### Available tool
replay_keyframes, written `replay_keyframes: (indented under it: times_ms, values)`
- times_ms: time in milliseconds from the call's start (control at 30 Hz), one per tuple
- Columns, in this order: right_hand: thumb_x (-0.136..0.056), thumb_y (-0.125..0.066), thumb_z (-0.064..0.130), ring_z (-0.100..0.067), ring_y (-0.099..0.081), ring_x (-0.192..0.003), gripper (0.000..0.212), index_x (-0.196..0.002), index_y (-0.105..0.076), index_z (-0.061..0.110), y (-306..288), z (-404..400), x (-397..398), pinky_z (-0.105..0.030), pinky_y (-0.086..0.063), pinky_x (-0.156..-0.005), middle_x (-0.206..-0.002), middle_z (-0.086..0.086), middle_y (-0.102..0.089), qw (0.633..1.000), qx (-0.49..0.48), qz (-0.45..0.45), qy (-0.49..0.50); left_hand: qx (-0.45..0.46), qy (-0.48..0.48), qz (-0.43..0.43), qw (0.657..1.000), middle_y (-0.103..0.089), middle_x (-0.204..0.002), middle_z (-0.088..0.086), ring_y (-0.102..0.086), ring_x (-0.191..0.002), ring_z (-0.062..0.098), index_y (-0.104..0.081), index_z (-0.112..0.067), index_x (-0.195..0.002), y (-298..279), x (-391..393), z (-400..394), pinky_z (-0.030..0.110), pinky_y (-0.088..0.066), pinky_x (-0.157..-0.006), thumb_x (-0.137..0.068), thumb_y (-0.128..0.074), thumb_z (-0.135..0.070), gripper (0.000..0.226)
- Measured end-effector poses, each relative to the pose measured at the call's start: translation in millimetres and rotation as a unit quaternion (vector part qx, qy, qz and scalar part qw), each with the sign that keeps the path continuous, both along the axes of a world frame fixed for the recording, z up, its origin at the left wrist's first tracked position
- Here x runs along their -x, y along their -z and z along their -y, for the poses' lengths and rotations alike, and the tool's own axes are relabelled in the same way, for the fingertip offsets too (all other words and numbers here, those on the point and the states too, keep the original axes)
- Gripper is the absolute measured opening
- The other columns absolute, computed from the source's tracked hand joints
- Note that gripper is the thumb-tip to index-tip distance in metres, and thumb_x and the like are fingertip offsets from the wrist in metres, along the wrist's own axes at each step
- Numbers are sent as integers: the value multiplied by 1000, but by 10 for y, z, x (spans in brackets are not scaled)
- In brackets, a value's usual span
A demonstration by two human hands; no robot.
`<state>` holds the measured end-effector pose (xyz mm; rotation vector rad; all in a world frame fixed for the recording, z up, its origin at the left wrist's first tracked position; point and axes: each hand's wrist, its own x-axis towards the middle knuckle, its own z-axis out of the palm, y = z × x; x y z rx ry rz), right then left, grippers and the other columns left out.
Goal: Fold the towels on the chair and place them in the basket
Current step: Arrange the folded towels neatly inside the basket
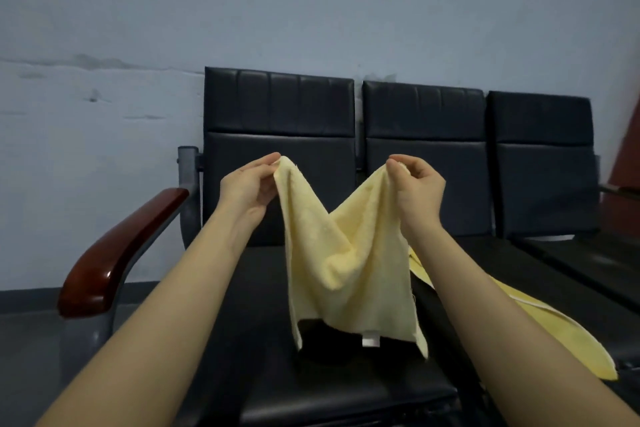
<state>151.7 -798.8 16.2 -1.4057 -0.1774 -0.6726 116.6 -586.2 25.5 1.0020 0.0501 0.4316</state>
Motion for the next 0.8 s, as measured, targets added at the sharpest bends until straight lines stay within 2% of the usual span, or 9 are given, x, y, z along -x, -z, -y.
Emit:
replay_keyframes:
  times_ms: [133, 233, 367, 400, 467, 533, 567, 700, 800]
  values:
    - [-93, -56, 10, -2, -61, -89, 26, -116, -66, 16, -295, 23, -17, -13, -49, -68, -100, 10, -65, 999, -34, 18, 1, -12, -20, 28, 999, -71, -91, 7, -69, -69, 11, -70, -7, -108, -214, -22, -12, 21, -54, -60, -87, -57, 6, 28]
    - [-93, -52, 3, 0, -59, -97, 36, -125, -62, 18, -441, 25, -9, -13, -50, -77, -114, 7, -63, 999, -31, 41, 9, -34, -27, 60, 997, -67, -108, 5, -67, -78, 14, -67, -14, -117, -334, 12, -63, 25, -58, -65, -86, -58, 7, 38]
    - [-95, -49, 4, -4, -62, -97, 37, -127, -59, 20, -516, 8, 20, -10, -52, -72, -112, 6, -63, 998, -34, 58, -5, -74, -59, 80, 992, -61, -118, 3, -62, -64, 10, -62, -15, -124, -433, 66, -180, 22, -54, -58, -82, -56, 12, 50]
    - [-95, -50, 6, -5, -63, -95, 35, -126, -60, 21, -512, -1, 20, -10, -53, -71, -110, 6, -64, 998, -38, 55, -13, -95, -73, 81, 989, -60, -122, 4, -63, -68, 10, -62, -16, -124, -421, 74, -225, 22, -55, -61, -82, -57, 11, 50]
    - [-95, -54, 9, -6, -65, -91, 30, -122, -63, 20, -467, -15, 15, -11, -52, -67, -104, 6, -66, 998, -42, 41, -25, -167, -113, 73, 977, -58, -129, 2, -63, -94, 12, -62, -19, -125, -356, 100, -319, 25, -54, -79, -84, -61, 4, 47]
    - [-94, -55, 9, -3, -64, -87, 28, -118, -65, 18, -392, -26, 8, -8, -49, -62, -101, 7, -67, 999, -41, 25, -25, -220, -158, 56, 961, -56, -133, -2, -55, -116, 14, -61, -21, -126, -285, 126, -393, 28, -46, -97, -87, -64, -6, 42]
    - [-93, -55, 8, -3, -64, -87, 28, -117, -66, 17, -346, -30, 0, -9, -49, -62, -101, 7, -67, 999, -44, 18, -23, -234, -176, 46, 955, -54, -135, -2, -52, -122, 15, -59, -20, -128, -250, 131, -420, 28, -43, -101, -87, -65, -9, 43]
    - [-91, -55, 3, -7, -62, -97, 32, -117, -66, 18, -187, -22, -44, -24, -53, -85, -106, 7, -65, 999, -45, 2, -4, -289, -233, -10, 928, -44, -145, 2, -42, -131, 21, -46, -14, -140, -146, 112, -477, 27, -38, -99, -91, -60, -6, 51]
    - [-92, -53, 4, -10, -56, -110, 34, -121, -63, 20, -99, 31, -110, -31, -45, -100, -116, 7, -61, 999, -1, -1, 37, -360, -256, -30, 897, -41, -147, 6, -40, -134, 22, -41, -9, -143, -107, 45, -577, 26, -36, -102, -90, -54, -1, 55]
